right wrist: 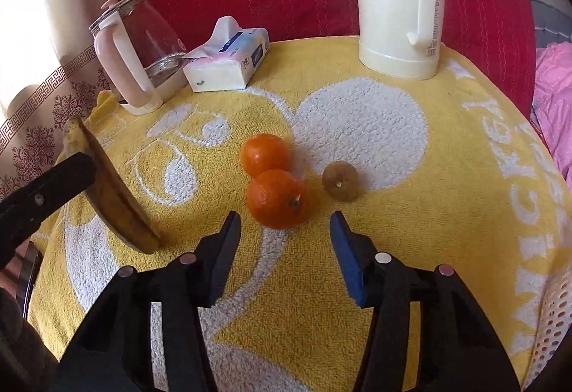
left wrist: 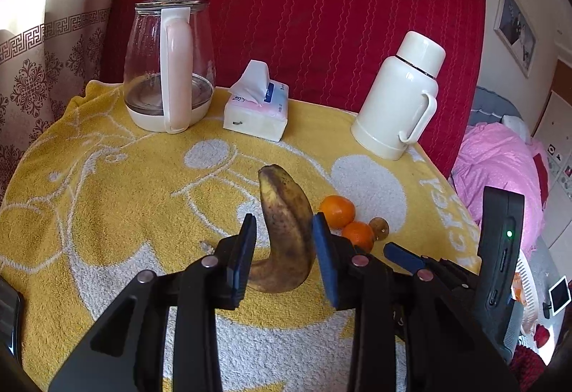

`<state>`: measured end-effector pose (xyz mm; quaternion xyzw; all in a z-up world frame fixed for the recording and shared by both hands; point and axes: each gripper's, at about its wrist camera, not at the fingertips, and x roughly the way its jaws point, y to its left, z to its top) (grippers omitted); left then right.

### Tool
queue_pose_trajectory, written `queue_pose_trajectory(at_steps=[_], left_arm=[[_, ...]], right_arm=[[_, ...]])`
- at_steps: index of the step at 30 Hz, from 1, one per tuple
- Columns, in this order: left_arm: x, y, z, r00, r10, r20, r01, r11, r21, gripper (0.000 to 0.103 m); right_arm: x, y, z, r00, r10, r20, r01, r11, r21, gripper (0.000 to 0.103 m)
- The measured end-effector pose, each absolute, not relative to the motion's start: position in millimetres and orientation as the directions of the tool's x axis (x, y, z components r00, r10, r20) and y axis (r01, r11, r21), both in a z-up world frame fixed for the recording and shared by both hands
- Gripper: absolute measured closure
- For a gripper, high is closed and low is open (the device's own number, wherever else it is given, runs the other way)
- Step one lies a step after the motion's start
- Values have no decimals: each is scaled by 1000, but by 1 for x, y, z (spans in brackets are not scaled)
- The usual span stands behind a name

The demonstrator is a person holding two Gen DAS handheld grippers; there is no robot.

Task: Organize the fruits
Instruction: 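Grasp a small orange with the right tool while the left tool holds the banana, then lower the banana onto the towel and open the left tool while the right tool holds the orange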

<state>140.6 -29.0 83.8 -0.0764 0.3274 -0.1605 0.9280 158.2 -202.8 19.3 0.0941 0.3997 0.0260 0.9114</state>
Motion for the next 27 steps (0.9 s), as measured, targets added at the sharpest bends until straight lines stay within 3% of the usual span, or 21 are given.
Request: queue_pose_trajectory(at_steps=[10, 14, 27], left_arm=[[140, -36, 80, 724, -359, -589, 265, 933, -244, 67], [140, -40, 76, 715, -359, -600, 265, 933, -241, 57], [135, -53, 71, 691, -376, -617, 303, 926, -224, 56]], right_arm=[[181, -198, 10, 659, 145, -738, 21, 977, 211, 56], [178, -200, 11, 662, 152, -734, 16, 976, 216, 62], [127, -207, 17, 689, 142, -711, 17, 977, 212, 62]])
